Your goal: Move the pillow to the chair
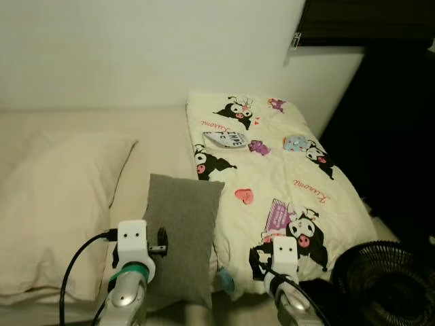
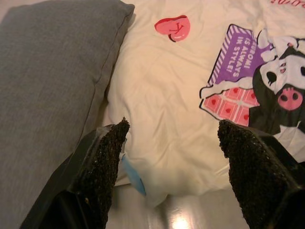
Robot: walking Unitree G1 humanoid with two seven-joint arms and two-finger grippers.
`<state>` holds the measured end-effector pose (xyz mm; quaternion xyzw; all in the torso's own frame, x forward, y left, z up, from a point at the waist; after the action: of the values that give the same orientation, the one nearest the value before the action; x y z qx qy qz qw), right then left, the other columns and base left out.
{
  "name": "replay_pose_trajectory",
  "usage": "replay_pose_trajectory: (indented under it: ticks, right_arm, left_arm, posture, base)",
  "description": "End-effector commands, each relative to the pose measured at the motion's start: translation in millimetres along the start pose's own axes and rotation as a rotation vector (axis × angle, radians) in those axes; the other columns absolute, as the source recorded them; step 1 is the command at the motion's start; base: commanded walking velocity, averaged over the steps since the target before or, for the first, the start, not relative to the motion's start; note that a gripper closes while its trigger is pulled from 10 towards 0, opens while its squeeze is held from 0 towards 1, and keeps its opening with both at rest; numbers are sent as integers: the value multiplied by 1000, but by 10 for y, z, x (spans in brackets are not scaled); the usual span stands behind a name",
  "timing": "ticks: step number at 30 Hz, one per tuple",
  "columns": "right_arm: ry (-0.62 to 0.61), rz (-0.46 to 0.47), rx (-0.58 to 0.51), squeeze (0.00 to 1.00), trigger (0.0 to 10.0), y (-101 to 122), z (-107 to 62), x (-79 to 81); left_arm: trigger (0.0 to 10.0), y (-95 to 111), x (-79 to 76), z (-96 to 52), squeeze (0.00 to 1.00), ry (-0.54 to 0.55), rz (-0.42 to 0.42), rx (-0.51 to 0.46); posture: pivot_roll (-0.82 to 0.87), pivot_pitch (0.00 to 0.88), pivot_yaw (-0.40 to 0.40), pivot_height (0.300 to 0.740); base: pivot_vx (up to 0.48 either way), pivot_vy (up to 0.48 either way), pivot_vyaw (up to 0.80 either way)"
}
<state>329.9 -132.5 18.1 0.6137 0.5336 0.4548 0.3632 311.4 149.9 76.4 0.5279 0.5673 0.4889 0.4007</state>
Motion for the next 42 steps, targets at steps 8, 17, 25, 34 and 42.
replay_pose_trajectory:
  ticks: [8, 17, 25, 34, 42]
  right_arm:
    - [-5, 13, 30, 0, 10000, -100, -31, -3]
    - [-1, 11, 30, 0, 10000, -94, -30, 1]
    - [6, 8, 27, 0, 10000, -75, -16, 17]
    - [11, 2, 30, 0, 10000, -79, -16, 13]
    - [13, -2, 34, 0, 10000, -85, -16, 8]
  left_arm:
    - [10000, -64, 75, -16, 0, 15, 39, 17]
    - [10000, -59, 124, -10, 0, 41, 51, 14]
    - [10000, -71, 164, -10, 0, 61, 49, 18]
    - [10000, -107, 170, -9, 0, 64, 58, 39]
    - [10000, -102, 140, -18, 0, 44, 75, 28]
  posture:
    - [61, 89, 0, 740]
    - [60, 87, -3, 740]
    - [59, 79, -6, 740]
    - [58, 71, -14, 740]
    - [56, 69, -17, 740]
  base:
    - [0, 420, 0]
    - [0, 0, 0]
    - [0, 0, 0]
    - [0, 267, 0]
    - [0, 60, 0]
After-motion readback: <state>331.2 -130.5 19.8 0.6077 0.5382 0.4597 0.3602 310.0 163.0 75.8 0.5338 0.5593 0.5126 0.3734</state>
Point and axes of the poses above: a point about 5 cm out from each wrist's last joint towards the gripper, its own z axis pointing out of the wrist towards the gripper, its own y axis along the axis of the wrist's last joint, x = y × z, the point moved 3 cm from there along z, pointing out of the wrist towards the gripper, and after that the axes turned 6 degrees about z, right-handed, at the moved point
